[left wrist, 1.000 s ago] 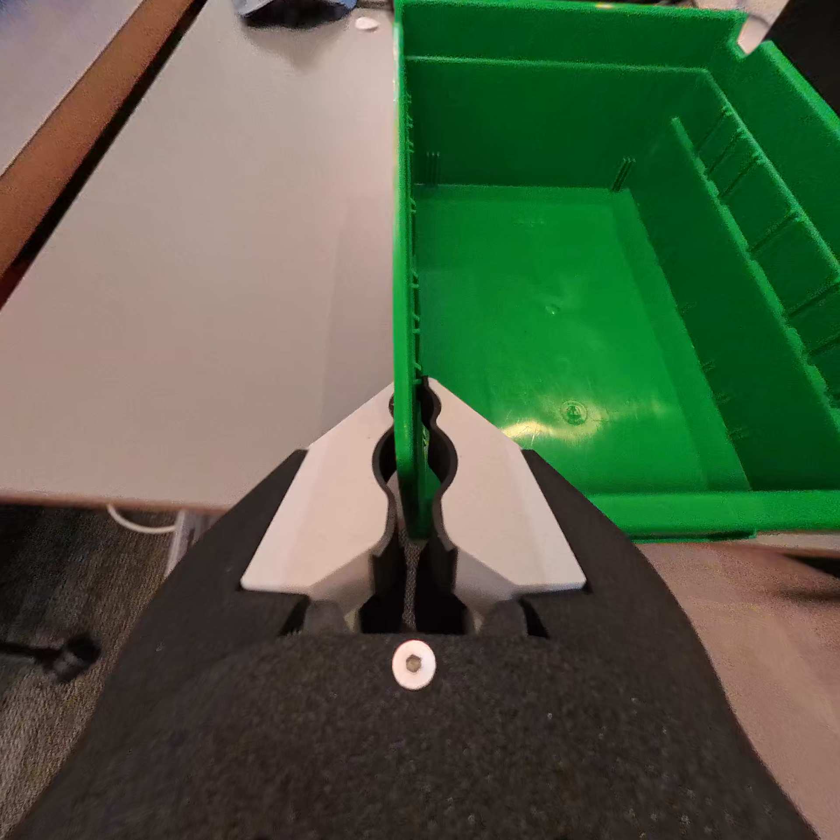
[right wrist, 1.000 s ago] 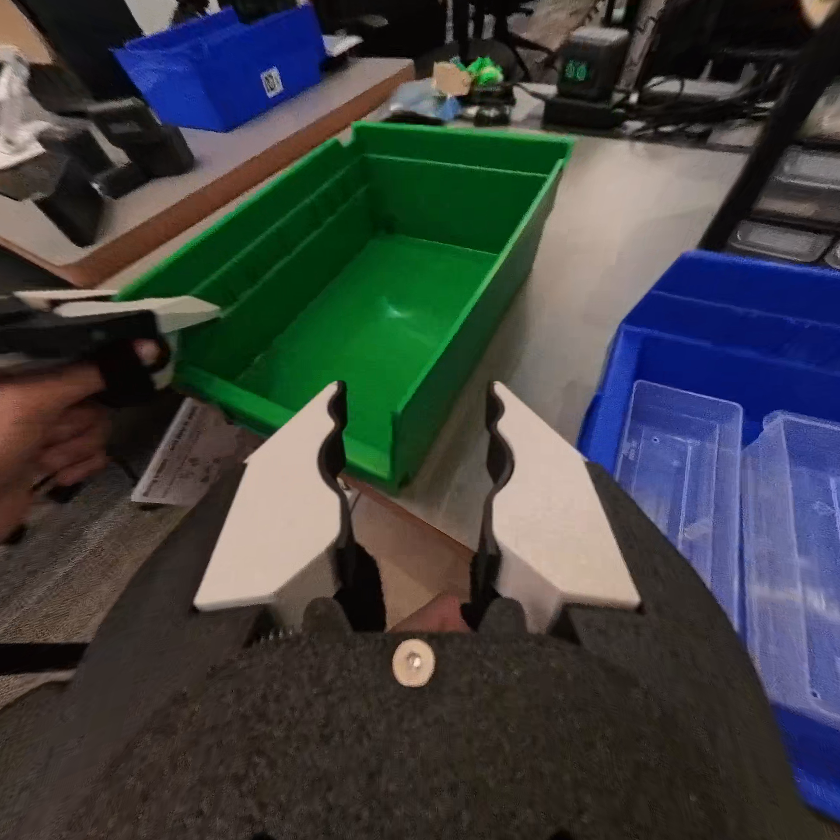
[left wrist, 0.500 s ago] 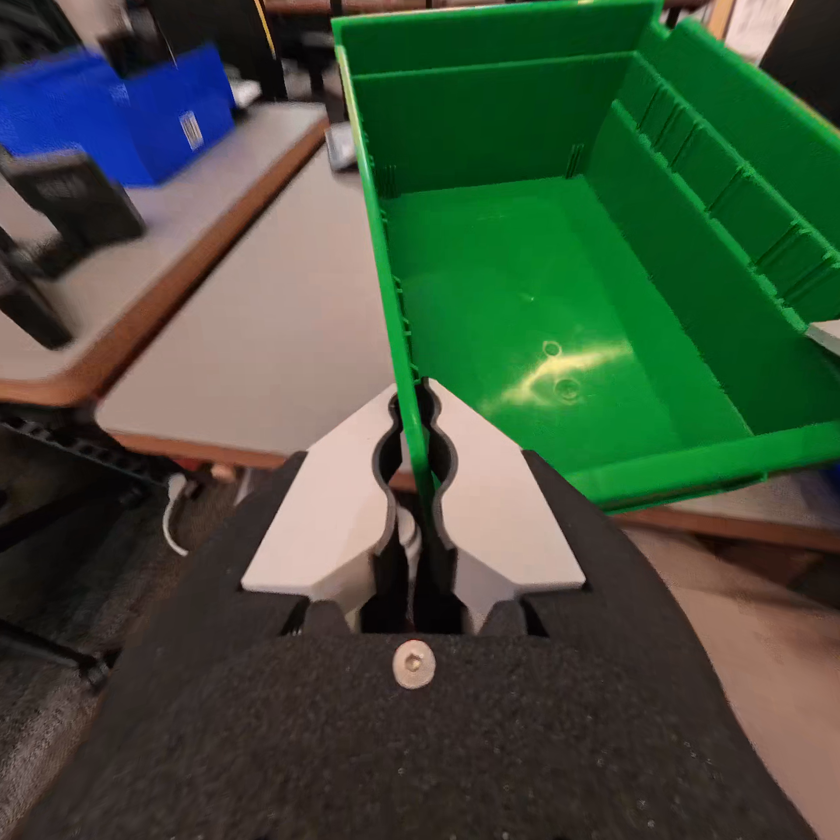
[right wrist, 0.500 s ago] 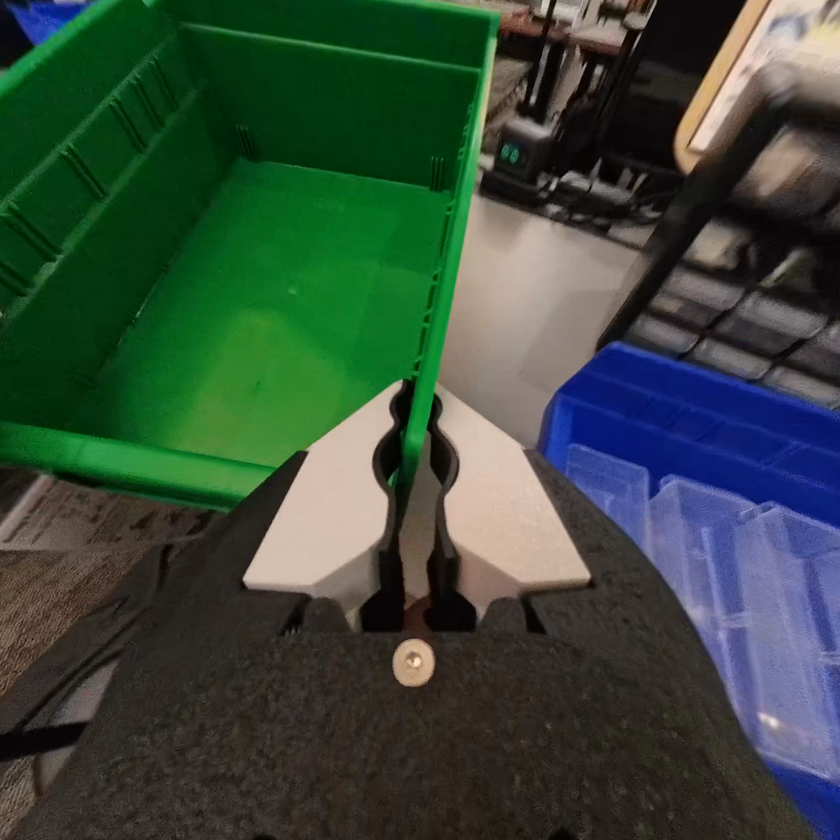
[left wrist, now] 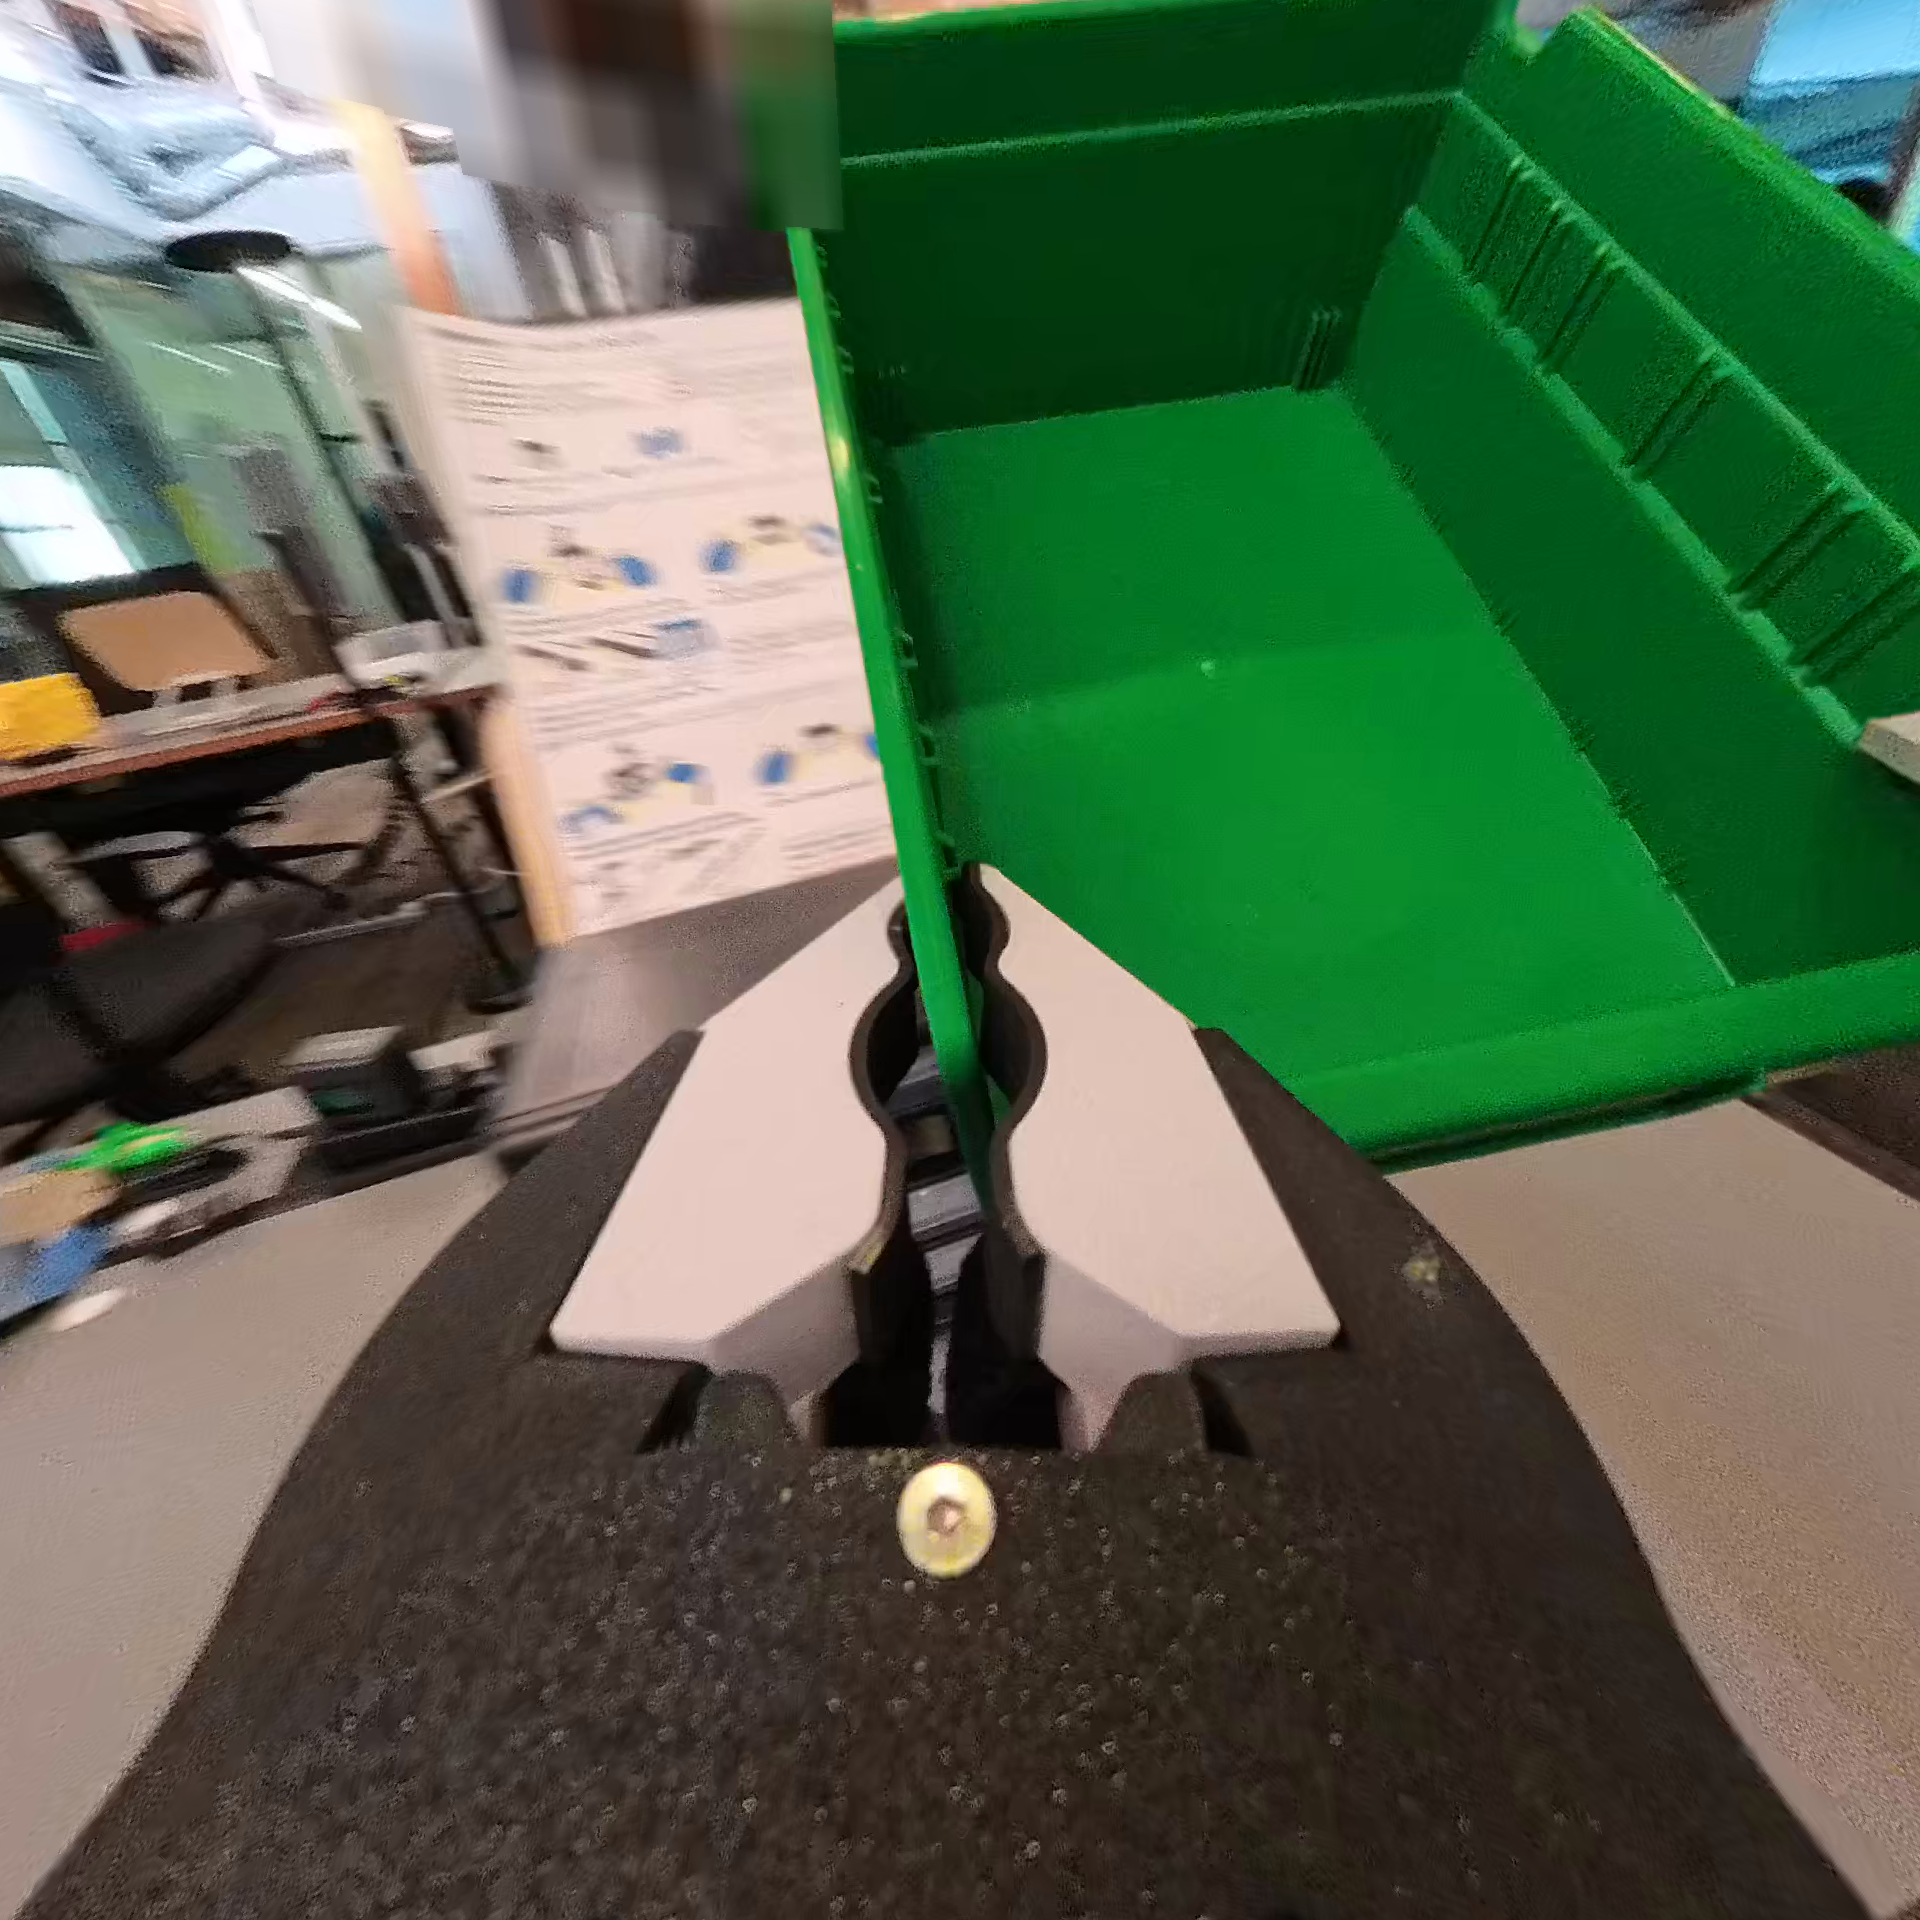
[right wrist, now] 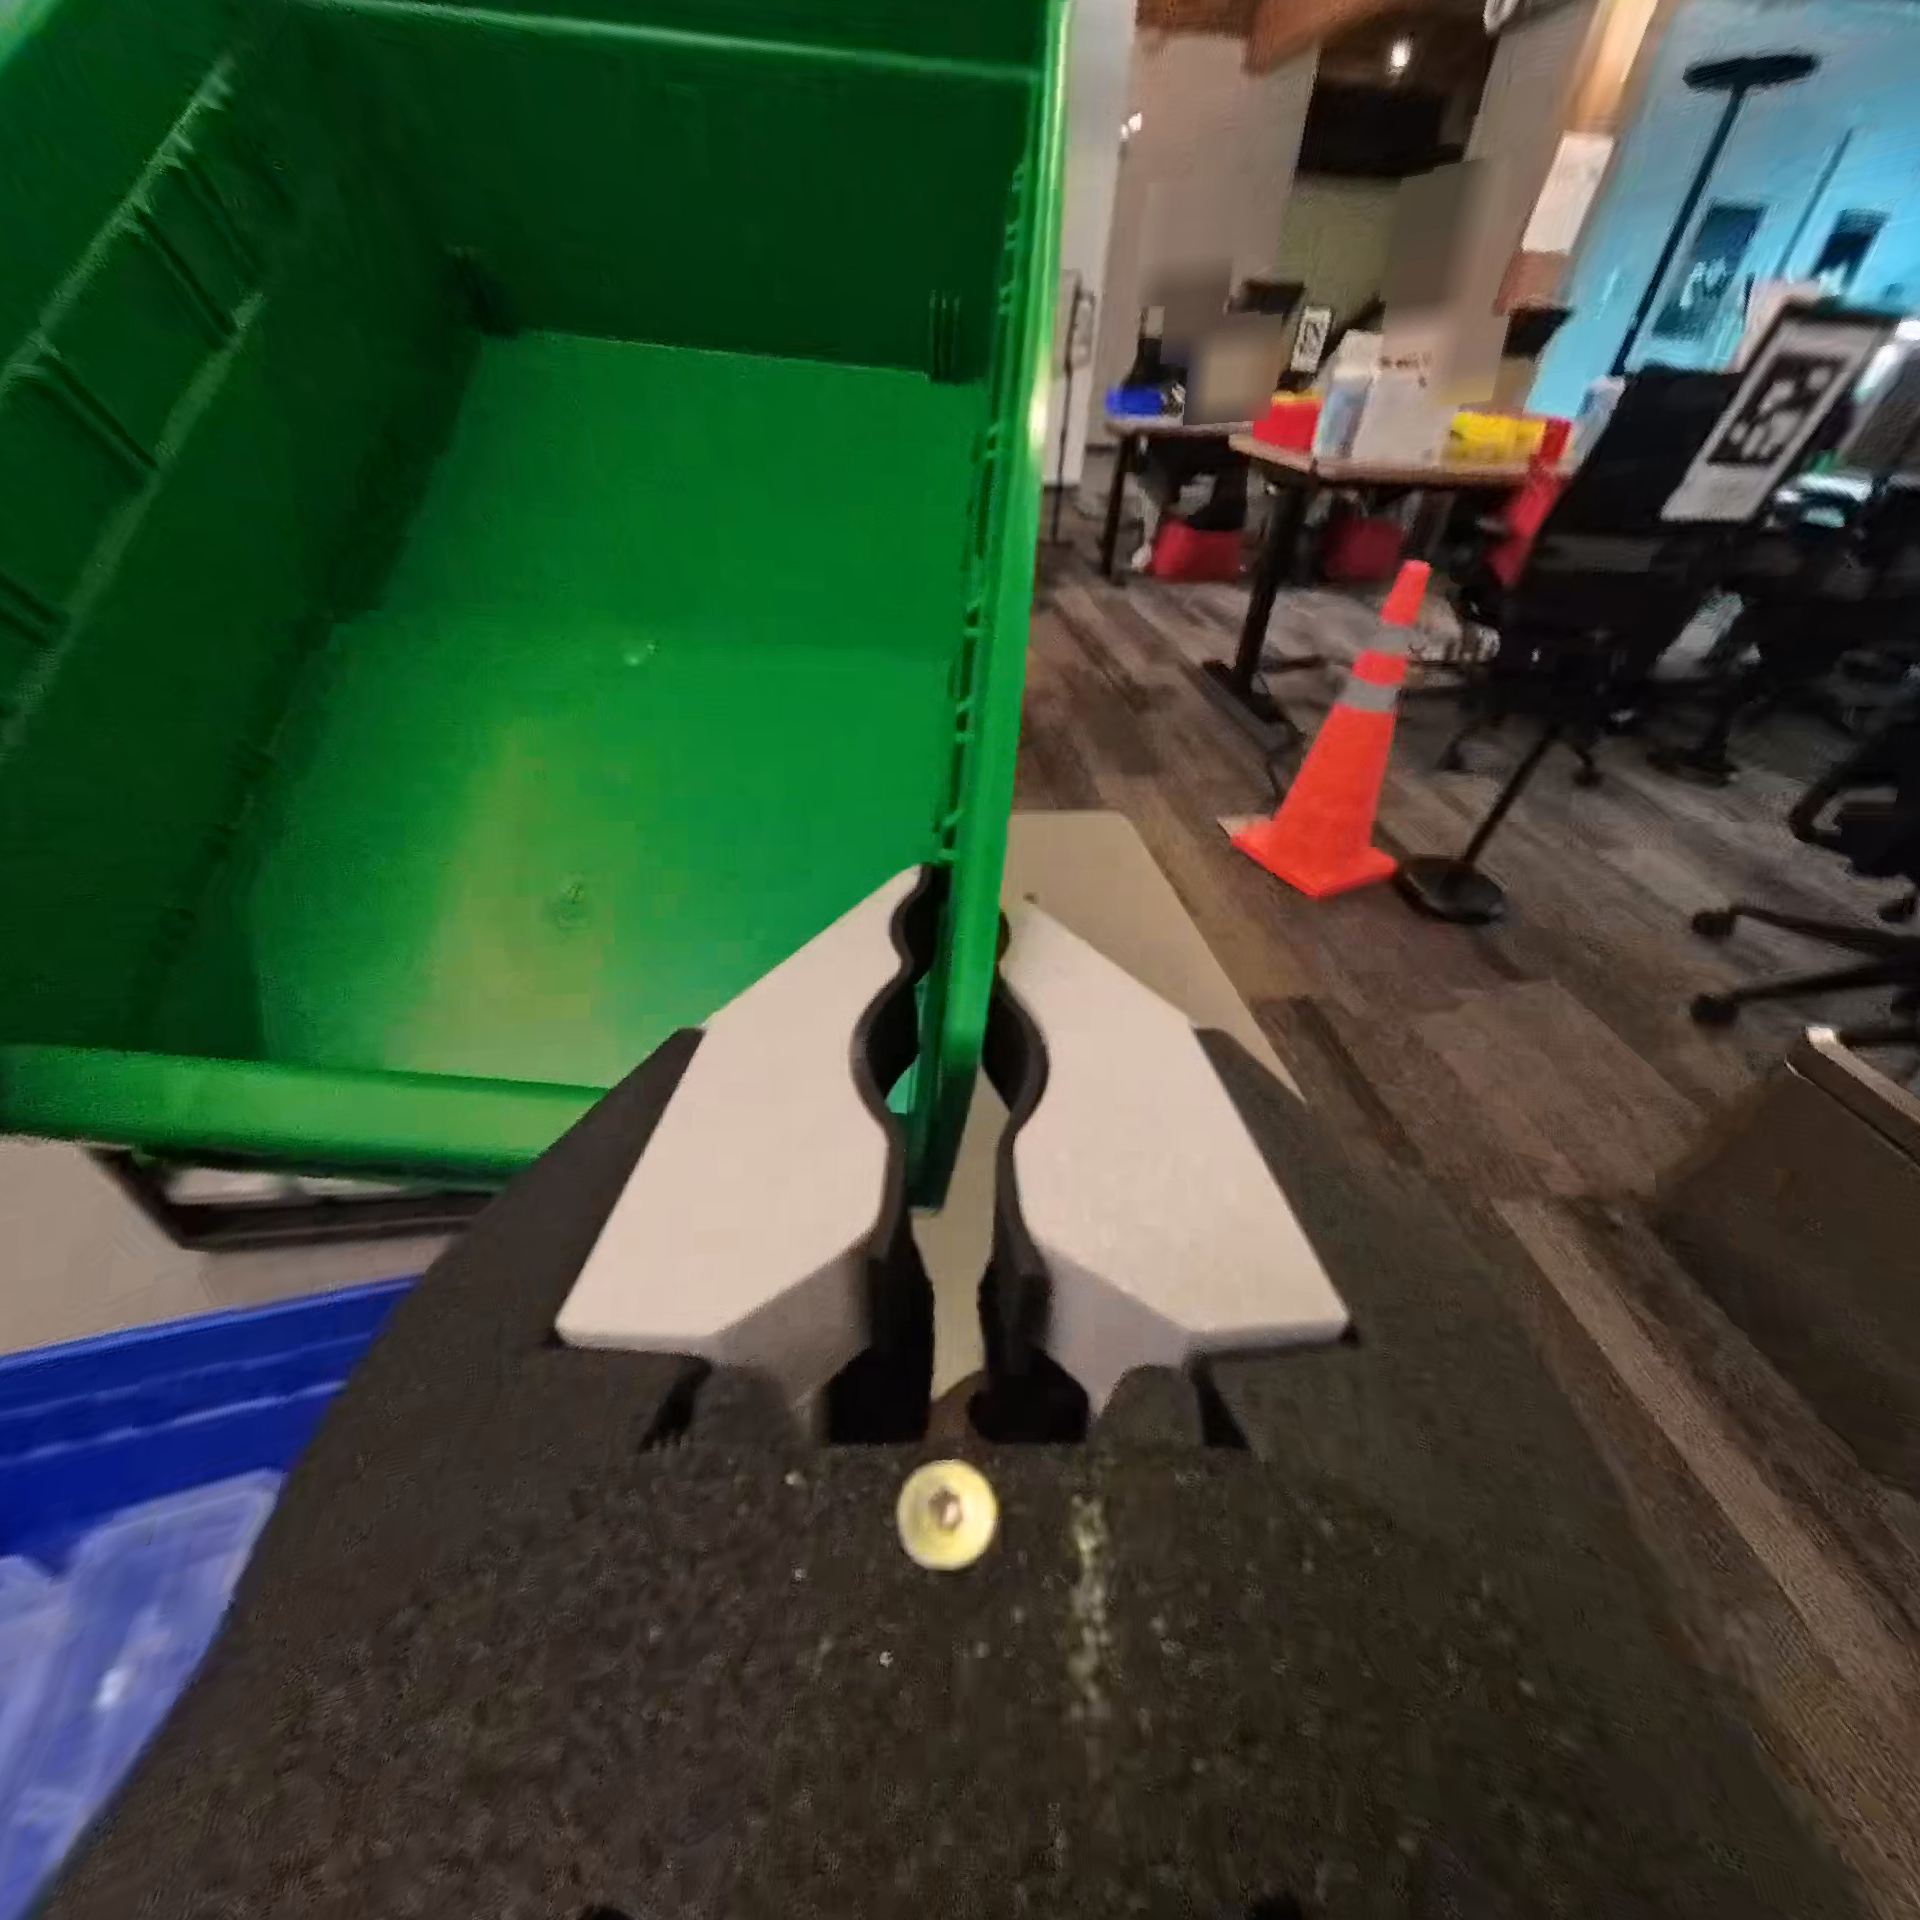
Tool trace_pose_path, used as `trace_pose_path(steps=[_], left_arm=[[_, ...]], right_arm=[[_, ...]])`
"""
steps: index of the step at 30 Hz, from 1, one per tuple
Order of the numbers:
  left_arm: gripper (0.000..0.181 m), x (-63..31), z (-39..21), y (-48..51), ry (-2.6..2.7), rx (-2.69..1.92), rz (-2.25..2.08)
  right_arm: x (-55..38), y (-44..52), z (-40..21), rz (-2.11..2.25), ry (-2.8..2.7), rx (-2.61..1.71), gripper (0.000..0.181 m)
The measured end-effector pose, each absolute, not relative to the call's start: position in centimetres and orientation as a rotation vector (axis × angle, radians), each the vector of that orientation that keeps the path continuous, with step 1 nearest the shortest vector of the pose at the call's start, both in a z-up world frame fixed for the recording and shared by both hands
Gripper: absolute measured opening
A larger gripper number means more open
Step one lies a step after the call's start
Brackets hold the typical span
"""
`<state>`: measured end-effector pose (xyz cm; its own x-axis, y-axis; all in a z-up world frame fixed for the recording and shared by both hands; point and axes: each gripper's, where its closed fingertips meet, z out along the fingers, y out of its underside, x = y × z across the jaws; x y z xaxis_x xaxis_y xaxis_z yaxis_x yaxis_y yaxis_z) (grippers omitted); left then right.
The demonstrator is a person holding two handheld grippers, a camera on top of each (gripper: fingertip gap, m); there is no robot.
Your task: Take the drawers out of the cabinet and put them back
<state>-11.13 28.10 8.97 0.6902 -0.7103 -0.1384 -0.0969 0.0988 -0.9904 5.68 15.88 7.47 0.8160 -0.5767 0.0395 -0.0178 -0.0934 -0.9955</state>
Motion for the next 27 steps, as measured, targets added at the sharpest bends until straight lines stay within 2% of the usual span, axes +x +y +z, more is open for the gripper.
trace_pose_path(steps=[5, 10, 18, 24, 27], left_arm=[[0.002, 3.6, -2.5, 27.6, 0.912, -1.663, -0.52], [0.003, 8.3, -8.7, 27.9, 1.008, -1.765, -0.34], [0.004, 8.2, -12.1, 25.5, 0.995, -1.859, -0.158], [0.007, 8.4, -16.7, 24.8, 1.173, -2.092, -0.014], [0.016, 7.8, -19.1, 24.6, 1.322, -2.065, 0.165]], right_arm=[[18.3, 14.3, -4.7, -0.463, 0.604, -1.911, 0.004], [22.6, 16.2, -14.1, -0.108, 0.802, -1.98, 0.004], [24.4, 16.3, -17.3, -0.13, 0.729, -2.071, 0.006], [26.0, 15.7, -18.4, -0.2, 0.771, -2.103, 0.005], [26.1, 16.1, -19.6, -0.229, 0.761, -2.131, 0.005]])
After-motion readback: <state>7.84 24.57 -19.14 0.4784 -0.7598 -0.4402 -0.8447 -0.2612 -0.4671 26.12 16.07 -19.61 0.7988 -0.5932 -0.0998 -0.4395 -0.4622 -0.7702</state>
